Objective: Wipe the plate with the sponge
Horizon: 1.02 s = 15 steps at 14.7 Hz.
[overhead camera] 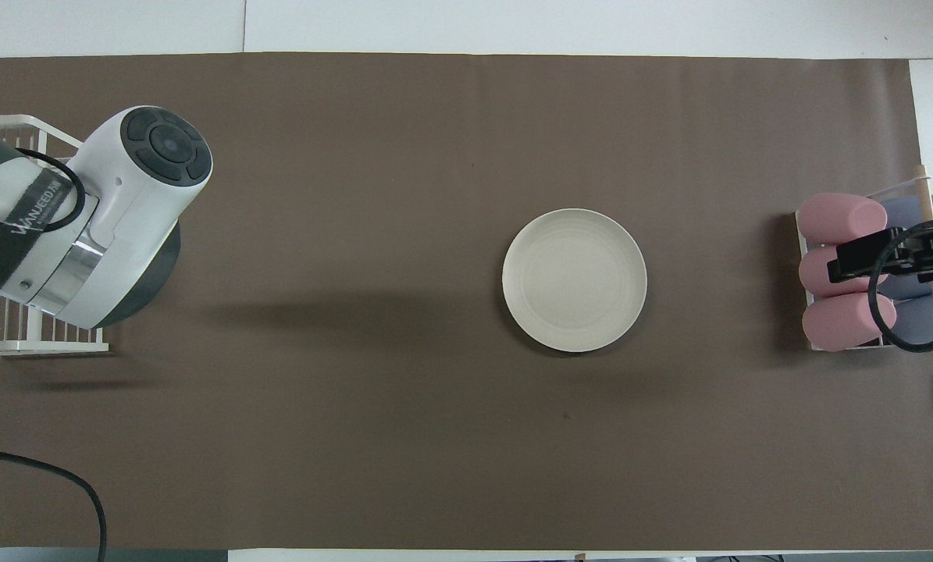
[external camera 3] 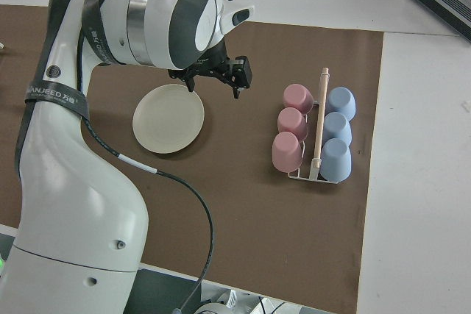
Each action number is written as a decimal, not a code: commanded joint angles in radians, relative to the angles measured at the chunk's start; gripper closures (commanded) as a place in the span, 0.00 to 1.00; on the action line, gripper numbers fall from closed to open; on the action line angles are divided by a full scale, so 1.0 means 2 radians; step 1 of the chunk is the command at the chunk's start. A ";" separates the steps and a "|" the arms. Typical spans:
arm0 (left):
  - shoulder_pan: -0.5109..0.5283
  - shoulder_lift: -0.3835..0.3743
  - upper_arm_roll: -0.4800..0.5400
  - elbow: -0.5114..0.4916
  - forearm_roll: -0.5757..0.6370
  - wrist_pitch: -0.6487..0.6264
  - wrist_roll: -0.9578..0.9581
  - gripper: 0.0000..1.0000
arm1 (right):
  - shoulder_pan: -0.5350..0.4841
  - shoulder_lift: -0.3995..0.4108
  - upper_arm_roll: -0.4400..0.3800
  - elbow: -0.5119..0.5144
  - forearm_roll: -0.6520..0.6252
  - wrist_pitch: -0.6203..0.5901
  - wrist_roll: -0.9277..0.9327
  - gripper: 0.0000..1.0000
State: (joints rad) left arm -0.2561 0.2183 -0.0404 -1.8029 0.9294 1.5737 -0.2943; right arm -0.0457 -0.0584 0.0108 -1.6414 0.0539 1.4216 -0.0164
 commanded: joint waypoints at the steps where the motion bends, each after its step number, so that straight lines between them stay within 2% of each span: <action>1: 0.001 0.027 0.004 -0.002 0.061 0.011 -0.012 0.00 | -0.003 -0.009 0.002 -0.002 0.008 -0.029 0.010 0.00; 3: 0.017 0.036 0.004 0.009 0.065 0.023 -0.034 0.00 | -0.002 -0.009 0.002 -0.002 0.008 -0.026 0.059 0.00; 8: 0.037 0.036 0.004 0.005 0.066 0.047 -0.051 0.00 | -0.003 -0.011 0.007 -0.008 0.008 -0.028 0.115 0.00; 12: 0.044 0.036 0.005 0.003 0.067 0.055 -0.052 0.01 | -0.001 -0.011 0.010 -0.008 0.008 -0.019 0.308 0.00; 15: 0.051 0.037 0.005 0.000 0.068 0.064 -0.054 0.04 | 0.034 -0.018 0.022 -0.023 0.014 0.003 0.474 0.00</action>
State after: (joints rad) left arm -0.1720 0.2887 -0.0286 -1.7984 1.0428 1.6731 -0.3854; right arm -0.0116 -0.0669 0.0392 -1.6449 0.0634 1.3834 0.7263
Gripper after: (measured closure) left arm 0.018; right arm 0.000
